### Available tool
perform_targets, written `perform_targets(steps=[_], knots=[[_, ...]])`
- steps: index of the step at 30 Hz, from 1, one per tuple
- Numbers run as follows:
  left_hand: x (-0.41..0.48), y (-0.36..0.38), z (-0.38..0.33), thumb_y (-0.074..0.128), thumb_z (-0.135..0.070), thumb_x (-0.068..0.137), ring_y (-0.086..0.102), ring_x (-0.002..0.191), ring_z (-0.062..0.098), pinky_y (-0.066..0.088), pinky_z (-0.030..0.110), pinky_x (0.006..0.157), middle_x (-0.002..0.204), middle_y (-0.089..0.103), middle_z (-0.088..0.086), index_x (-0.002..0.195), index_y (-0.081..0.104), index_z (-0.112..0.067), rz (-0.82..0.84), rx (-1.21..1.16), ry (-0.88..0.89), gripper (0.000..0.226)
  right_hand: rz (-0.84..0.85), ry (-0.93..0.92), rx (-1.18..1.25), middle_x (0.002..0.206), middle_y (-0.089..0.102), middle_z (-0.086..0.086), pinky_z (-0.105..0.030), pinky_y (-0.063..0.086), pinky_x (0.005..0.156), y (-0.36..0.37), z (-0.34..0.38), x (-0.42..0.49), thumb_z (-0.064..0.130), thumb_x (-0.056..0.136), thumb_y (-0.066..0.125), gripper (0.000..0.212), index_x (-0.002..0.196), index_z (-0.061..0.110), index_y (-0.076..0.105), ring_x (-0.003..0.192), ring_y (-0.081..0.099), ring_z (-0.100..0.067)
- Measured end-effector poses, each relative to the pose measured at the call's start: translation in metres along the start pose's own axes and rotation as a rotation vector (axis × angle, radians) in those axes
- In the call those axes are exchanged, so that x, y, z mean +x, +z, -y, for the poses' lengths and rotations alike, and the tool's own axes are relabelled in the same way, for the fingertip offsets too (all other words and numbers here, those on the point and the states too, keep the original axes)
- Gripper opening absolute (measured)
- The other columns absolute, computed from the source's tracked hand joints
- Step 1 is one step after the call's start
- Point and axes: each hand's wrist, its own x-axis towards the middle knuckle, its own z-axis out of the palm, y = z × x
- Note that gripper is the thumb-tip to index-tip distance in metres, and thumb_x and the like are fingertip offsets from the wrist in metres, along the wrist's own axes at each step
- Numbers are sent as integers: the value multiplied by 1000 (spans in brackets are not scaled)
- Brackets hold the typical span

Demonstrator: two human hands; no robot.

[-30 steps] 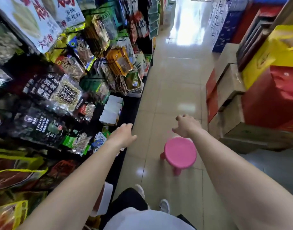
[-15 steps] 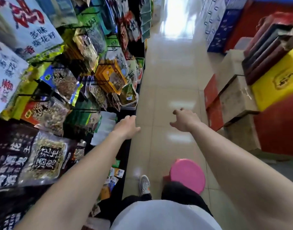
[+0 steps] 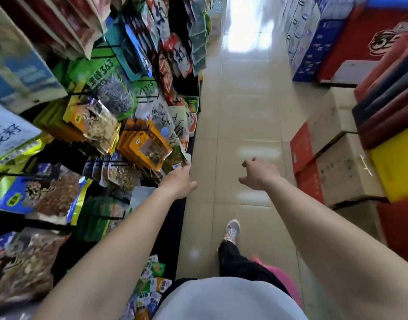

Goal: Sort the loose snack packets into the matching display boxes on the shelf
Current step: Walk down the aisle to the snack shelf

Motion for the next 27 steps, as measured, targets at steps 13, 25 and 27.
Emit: perform_targets(steps=[13, 25, 27], knots=[[160, -82, -84, 56, -41, 94, 42, 140, 31, 39, 45, 113, 155, 39, 11, 154, 32, -15, 12, -84, -68, 70, 51, -34, -4, 142, 46, -10, -46, 42, 106, -112, -54, 176, 50, 90, 59, 62, 143, 21, 45, 132, 45, -32], [213, -128, -62, 56, -42, 93, 43, 138, 33, 41, 49, 109, 154, 39, 11, 153, 33, -17, -26, -121, -99, 69, 68, -136, -140, 140, 50, -9, -38, 43, 94, -152, 1, 253, 49, 92, 55, 58, 142, 21, 45, 129, 46, -31], [210, -127, -51, 55, -44, 94, 43, 137, 32, 41, 46, 109, 152, 41, 11, 152, 35, -17, -43, -146, -119, 66, 70, -206, -182, 140, 50, -10, -38, 44, 95, -157, 24, 260, 50, 92, 55, 59, 142, 20, 45, 128, 47, -32]])
